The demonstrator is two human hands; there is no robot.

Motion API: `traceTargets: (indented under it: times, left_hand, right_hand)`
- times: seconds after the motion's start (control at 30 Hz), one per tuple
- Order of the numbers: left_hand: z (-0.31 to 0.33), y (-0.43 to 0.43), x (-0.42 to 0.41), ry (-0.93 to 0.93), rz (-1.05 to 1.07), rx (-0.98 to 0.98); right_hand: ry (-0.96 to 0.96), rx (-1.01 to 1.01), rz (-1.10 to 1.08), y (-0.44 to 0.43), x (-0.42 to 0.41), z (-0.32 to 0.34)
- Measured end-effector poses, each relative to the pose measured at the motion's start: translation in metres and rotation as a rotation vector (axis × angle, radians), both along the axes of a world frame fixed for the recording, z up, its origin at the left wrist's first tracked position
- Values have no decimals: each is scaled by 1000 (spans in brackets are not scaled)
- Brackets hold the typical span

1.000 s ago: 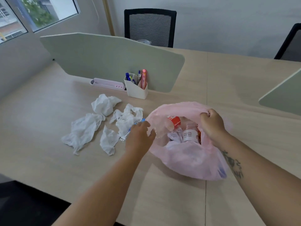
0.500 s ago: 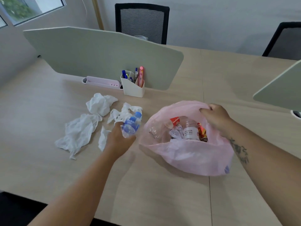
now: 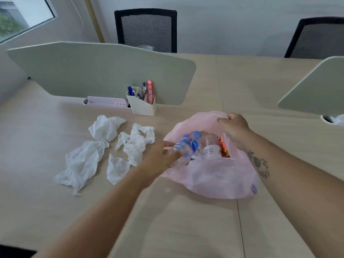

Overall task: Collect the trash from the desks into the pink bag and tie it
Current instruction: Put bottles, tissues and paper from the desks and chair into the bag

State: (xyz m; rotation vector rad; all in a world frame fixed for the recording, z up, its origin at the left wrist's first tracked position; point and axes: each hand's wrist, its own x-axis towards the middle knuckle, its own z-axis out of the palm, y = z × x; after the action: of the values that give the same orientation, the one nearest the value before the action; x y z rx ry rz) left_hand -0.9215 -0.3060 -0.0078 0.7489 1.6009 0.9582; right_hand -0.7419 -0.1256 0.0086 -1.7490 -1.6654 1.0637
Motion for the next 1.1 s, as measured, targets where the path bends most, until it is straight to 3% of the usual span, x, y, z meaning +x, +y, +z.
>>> traceTargets:
  times: [0.1, 0.27, 0.43, 0.53, 0.67, 0.83, 0.9, 1.1]
  left_hand:
    - [-27, 35, 37, 130, 113, -1]
    - [-72, 30, 57, 915, 35, 5]
    - [-91, 5, 2, 1249, 312, 97]
    - [-104, -21, -57, 1203, 408, -132]
    - [-125, -40, -102, 1142, 199, -339]
    - [-135, -6, -116, 1014, 83, -362]
    - [-142, 0, -110, 1042, 84, -358]
    - [-154, -7, -101, 1124, 292, -80]
  right_hand:
    - [32, 9, -12, 5, 2, 8]
    - [6, 25, 19, -2, -10, 4]
    - [-14, -13, 107, -26, -41, -29]
    - [-16, 20, 90, -28, -59, -39]
    - [-47, 45, 131, -23, -69, -48]
    - [-90, 61, 88, -12, -64, -57]
    - [-104, 72, 71, -9, -61, -59]
    - [-93, 50, 60, -9, -60, -60]
